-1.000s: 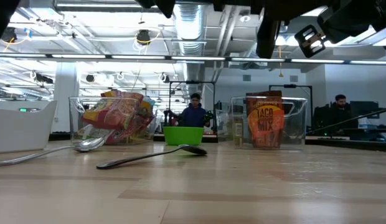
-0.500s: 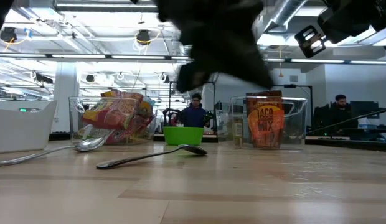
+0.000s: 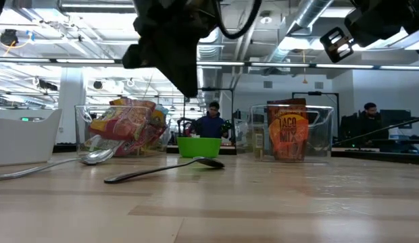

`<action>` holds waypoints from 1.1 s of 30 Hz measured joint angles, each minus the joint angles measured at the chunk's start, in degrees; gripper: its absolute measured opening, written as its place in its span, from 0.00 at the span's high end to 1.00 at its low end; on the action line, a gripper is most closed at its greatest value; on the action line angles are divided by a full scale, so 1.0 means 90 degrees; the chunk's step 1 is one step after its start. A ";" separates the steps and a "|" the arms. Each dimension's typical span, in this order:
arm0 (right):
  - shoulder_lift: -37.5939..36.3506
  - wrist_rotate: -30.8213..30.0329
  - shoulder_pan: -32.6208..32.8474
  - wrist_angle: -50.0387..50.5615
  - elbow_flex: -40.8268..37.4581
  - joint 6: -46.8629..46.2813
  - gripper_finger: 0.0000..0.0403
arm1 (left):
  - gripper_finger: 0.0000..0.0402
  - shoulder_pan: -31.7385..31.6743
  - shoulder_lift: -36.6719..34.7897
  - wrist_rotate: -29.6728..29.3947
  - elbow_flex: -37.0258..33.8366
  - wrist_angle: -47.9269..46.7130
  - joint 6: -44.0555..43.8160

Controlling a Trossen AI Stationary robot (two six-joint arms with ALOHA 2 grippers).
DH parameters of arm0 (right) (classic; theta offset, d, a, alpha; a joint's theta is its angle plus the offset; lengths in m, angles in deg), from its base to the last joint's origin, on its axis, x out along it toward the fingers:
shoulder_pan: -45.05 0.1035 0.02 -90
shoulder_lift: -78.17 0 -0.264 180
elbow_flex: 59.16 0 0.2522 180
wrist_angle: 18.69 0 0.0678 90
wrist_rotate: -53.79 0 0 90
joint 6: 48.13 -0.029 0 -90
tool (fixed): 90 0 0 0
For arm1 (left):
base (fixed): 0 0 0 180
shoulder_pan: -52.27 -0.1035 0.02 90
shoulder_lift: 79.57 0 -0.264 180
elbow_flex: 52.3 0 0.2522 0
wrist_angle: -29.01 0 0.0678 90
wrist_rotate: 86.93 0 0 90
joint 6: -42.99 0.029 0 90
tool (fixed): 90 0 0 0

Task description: Pick & Place Food Item

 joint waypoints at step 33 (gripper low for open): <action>0.0001 0.0002 0.0000 0.0005 0.0000 0.0000 1.00 | 0.85 -0.0187 0.0626 0.0333 -0.0289 0.0577 0.0410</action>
